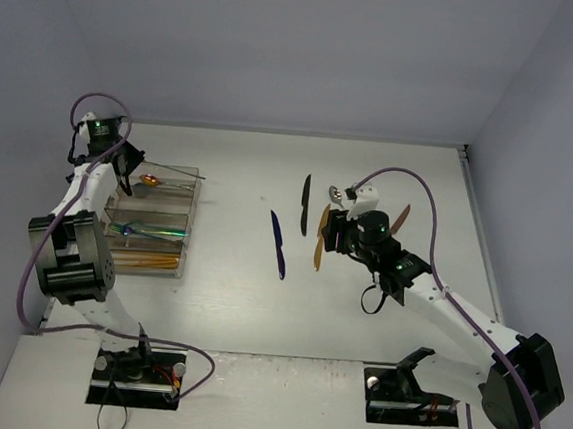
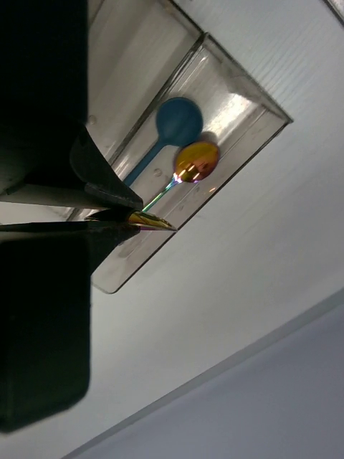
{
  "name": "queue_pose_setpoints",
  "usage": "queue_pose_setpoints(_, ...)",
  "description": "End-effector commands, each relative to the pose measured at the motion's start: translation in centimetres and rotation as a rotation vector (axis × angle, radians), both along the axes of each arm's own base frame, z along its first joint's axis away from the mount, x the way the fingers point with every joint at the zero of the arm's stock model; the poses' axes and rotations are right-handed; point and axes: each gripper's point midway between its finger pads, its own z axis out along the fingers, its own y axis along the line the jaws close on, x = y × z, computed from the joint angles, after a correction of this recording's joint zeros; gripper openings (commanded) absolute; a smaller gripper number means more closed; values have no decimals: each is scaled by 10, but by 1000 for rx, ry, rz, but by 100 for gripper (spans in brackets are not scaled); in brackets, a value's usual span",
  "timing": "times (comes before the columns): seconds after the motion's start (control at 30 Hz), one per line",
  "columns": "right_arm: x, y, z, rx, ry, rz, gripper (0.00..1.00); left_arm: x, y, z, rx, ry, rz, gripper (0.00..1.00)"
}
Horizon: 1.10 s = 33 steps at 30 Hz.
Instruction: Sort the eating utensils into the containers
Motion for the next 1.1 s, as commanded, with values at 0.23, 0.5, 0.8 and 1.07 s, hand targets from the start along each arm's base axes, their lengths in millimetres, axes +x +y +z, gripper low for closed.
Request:
queue_pose_setpoints(0.23,4,-4,14,50,-40,-16,53,40,52,-1,-21,-54,105,0)
queue_pose_setpoints(0.5,6,-2,8,44,-20,-17,53,37,63,-20,-22,1,92,0)
queue_pose_setpoints(0.8,8,-1,3,38,-3,-16,54,40,63,-31,-60,-6,57,1)
queue_pose_setpoints(1.07,18,-4,1,9,-6,-46,54,43,52,-39,-64,9,-2,31)
